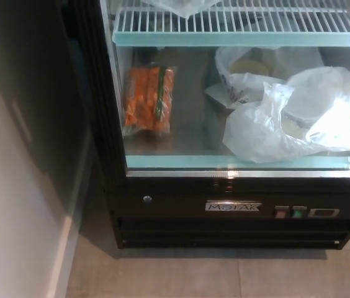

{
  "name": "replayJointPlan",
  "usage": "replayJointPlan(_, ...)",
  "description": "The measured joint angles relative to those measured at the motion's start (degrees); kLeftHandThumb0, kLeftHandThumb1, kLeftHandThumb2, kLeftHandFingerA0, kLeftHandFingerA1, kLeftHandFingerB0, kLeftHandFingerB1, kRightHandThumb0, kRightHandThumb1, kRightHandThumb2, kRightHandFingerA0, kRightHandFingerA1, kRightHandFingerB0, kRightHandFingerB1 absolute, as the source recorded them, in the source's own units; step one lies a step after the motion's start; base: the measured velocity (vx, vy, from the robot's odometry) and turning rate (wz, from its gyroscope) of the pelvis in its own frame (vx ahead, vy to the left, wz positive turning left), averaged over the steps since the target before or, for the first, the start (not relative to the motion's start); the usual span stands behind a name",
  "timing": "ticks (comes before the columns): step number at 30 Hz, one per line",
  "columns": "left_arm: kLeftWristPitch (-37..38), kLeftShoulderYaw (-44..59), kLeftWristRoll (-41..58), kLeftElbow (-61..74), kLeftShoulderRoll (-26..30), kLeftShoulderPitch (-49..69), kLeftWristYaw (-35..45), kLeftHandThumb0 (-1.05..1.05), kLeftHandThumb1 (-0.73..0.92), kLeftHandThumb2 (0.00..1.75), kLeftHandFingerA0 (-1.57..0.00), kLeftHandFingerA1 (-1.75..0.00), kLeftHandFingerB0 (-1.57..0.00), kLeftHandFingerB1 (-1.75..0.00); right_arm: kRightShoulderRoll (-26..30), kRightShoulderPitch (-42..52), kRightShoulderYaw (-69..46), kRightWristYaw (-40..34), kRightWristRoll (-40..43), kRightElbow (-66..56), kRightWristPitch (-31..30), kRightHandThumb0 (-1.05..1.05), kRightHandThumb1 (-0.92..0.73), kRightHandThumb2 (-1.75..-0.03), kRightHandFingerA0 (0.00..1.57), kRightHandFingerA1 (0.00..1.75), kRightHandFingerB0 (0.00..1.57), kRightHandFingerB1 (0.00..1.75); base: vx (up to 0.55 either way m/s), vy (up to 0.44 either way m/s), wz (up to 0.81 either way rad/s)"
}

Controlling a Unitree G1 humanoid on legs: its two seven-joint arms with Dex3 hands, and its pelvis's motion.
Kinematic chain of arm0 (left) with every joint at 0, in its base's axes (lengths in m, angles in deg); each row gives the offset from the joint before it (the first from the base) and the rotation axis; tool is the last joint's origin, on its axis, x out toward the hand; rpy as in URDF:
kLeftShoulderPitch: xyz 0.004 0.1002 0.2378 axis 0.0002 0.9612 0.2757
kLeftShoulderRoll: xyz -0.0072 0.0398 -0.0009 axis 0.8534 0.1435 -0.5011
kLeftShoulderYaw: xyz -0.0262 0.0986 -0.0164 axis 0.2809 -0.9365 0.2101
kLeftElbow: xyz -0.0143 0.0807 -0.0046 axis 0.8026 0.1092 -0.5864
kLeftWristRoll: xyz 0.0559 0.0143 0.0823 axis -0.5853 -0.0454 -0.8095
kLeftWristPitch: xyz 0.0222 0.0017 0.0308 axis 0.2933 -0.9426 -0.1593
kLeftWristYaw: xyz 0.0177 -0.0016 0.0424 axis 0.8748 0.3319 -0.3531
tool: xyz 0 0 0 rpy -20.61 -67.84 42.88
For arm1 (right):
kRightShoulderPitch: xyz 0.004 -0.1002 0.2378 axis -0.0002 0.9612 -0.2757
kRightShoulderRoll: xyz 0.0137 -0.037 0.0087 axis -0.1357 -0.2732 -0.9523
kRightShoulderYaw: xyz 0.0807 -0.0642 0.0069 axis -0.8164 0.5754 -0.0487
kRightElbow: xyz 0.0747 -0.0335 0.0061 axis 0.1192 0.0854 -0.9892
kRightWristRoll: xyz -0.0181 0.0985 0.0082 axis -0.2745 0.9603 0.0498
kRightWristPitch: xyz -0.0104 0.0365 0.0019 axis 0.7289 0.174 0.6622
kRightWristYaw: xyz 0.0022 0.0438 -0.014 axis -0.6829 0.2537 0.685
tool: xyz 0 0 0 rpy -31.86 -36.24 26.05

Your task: The robot stands in front of a refrigerator with an opened door and closes the door by swing its right hand at the door

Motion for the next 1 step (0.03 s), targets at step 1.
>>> replayJointPlan(1,0.11,-0.03,0.00,0.00,0.00,0.68,-0.09,-0.46,0.59,0.94,-0.39,-0.55,-0.26,-0.47,-0.25,0.22,-0.40,0.08,0.29,1.85,-1.02,-0.62,-0.79,-0.64,0.34,0.36,0.29,0.32,0.00,0.000,0.00)
